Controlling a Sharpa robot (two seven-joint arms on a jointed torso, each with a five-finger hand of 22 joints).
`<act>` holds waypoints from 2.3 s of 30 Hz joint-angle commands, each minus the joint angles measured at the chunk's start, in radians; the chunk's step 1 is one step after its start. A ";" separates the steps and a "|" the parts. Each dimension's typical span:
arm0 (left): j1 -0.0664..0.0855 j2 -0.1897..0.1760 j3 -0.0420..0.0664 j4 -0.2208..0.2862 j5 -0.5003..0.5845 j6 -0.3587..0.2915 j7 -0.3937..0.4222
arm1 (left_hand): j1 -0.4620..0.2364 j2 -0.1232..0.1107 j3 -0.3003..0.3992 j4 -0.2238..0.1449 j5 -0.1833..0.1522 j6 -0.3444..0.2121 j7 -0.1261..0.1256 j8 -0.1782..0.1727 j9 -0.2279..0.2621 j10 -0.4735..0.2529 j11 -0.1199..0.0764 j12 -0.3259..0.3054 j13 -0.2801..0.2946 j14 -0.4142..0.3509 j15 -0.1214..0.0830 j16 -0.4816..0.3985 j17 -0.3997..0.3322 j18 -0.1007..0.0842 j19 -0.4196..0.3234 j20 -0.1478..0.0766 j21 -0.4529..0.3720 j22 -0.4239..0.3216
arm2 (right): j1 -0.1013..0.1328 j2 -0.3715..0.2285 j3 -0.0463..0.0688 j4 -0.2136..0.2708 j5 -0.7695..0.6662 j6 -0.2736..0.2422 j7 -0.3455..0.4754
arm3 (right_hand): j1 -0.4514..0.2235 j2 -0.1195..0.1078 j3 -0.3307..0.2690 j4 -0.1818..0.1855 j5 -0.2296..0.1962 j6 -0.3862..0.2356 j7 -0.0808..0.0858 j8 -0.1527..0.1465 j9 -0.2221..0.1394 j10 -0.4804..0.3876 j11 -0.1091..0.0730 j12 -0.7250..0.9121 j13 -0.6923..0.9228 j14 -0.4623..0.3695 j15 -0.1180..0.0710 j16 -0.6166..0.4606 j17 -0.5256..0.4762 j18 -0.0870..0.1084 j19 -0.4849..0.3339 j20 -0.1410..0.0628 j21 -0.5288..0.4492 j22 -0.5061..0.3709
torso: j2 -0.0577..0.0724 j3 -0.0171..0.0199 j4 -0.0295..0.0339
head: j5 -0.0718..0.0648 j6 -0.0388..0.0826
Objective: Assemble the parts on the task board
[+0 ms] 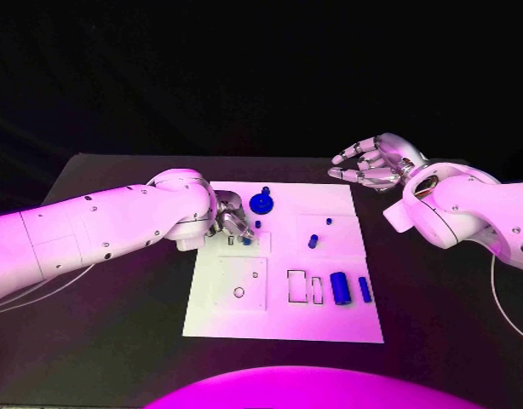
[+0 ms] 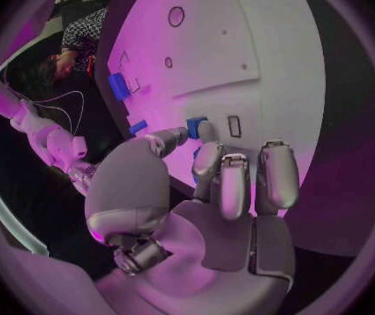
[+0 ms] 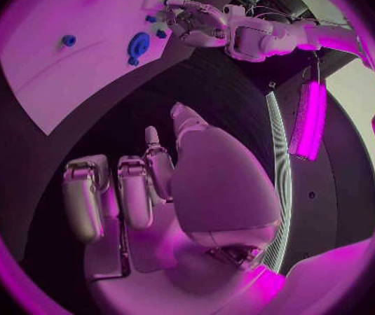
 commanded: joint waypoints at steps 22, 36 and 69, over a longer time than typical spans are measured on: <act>-0.002 -0.001 0.000 -0.012 0.006 0.014 0.009 | -0.018 -0.004 -0.083 0.043 -0.008 0.006 0.007 -0.013 0.006 0.001 -0.004 0.003 0.003 0.090 -0.004 0.007 0.203 -0.005 -0.002 -0.006 -0.003 0.001 | -0.001 -0.001 0.000 -0.001 -0.010 0.008 0.011 | -0.018 0.001 0.005 0.005 0.003 0.004 0.000 0.006 0.001 -0.003 0.000 -0.003 0.053 0.088 -0.004 -0.004 0.194 -0.013 0.104 -0.008 -0.001 0.260 | 0.000 -0.0016 0.0001 | -0.002 0.004; -0.002 -0.002 0.001 -0.010 0.016 0.001 0.011 | -0.029 -0.012 -0.203 0.095 -0.036 0.012 0.007 -0.025 0.012 0.002 -0.003 0.003 0.010 0.090 -0.003 0.007 0.204 -0.005 -0.001 -0.005 -0.005 0.003 | -0.002 -0.001 0.000 -0.003 -0.007 0.006 0.013 | -0.064 0.010 0.000 0.005 -0.028 0.003 -0.001 0.009 0.000 -0.003 -0.001 -0.003 0.051 0.087 -0.005 -0.006 0.191 -0.012 0.103 -0.008 -0.003 0.258 | 0.000 -0.0001 -0.0002 | -0.001 0.005; 0.096 0.032 0.083 -0.152 0.023 -0.028 0.028 | 0.067 0.002 -0.293 0.095 -0.023 -0.093 0.063 -0.134 -0.027 -0.104 0.045 -0.087 -0.120 0.073 0.037 -0.019 0.145 0.012 -0.058 0.026 -0.049 -0.079 | -0.003 -0.005 0.000 -0.017 -0.004 -0.007 0.018 | -0.109 0.017 -0.022 0.004 -0.014 -0.004 -0.001 0.012 -0.001 -0.006 -0.001 -0.006 0.046 0.085 -0.006 -0.010 0.182 -0.010 0.099 -0.008 -0.012 0.253 | 0.003 -0.0018 0.0017 | 0.007 0.029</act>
